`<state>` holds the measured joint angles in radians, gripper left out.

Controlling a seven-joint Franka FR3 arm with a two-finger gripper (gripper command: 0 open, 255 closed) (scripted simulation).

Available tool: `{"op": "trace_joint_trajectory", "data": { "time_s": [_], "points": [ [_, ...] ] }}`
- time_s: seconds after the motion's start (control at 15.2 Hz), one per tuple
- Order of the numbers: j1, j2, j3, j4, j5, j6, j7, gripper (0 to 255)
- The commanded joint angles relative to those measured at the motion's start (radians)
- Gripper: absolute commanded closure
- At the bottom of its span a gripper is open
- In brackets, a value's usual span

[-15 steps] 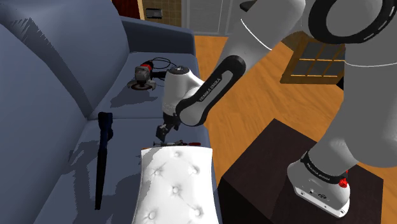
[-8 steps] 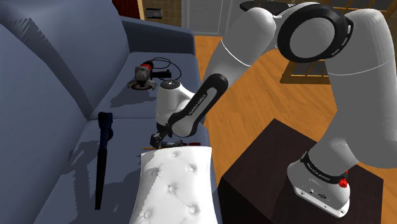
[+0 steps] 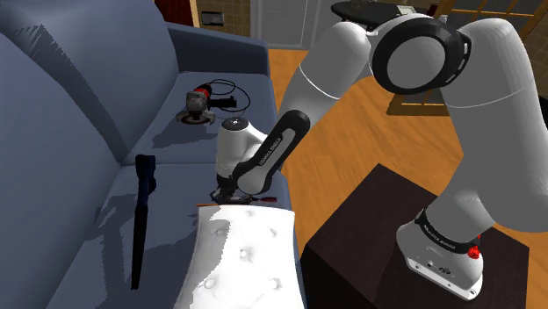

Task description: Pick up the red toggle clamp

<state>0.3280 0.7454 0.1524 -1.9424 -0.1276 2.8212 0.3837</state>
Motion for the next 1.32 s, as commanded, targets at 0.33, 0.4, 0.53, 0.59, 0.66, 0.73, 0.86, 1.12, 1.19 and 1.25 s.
{"op": "trace_joint_trajectory", "data": {
  "time_s": [0.33, 0.4, 0.53, 0.59, 0.66, 0.73, 0.86, 1.12, 1.19, 1.25],
  "points": [
    [0.000, 0.001, 0.001, -0.001, 0.000, -0.001, -0.001, 255],
    [0.000, 0.001, 0.001, -0.002, 0.000, 0.000, -0.001, 255],
    [-0.001, -0.010, 0.003, -0.010, 0.001, -0.004, 0.000, 255],
    [-0.003, -0.023, 0.005, -0.015, 0.002, -0.011, -0.001, 255],
    [-0.005, -0.035, 0.008, -0.020, 0.004, -0.019, -0.002, 255],
    [-0.007, -0.047, 0.011, -0.024, 0.006, -0.027, -0.003, 255],
    [-0.012, -0.072, 0.016, -0.033, 0.009, -0.043, -0.004, 255],
    [-0.021, -0.120, 0.027, -0.048, 0.017, -0.076, -0.008, 255],
    [-0.023, -0.131, 0.030, -0.051, 0.019, -0.085, -0.009, 255],
    [-0.025, -0.143, 0.033, -0.054, 0.022, -0.094, -0.010, 255]
  ]
}}
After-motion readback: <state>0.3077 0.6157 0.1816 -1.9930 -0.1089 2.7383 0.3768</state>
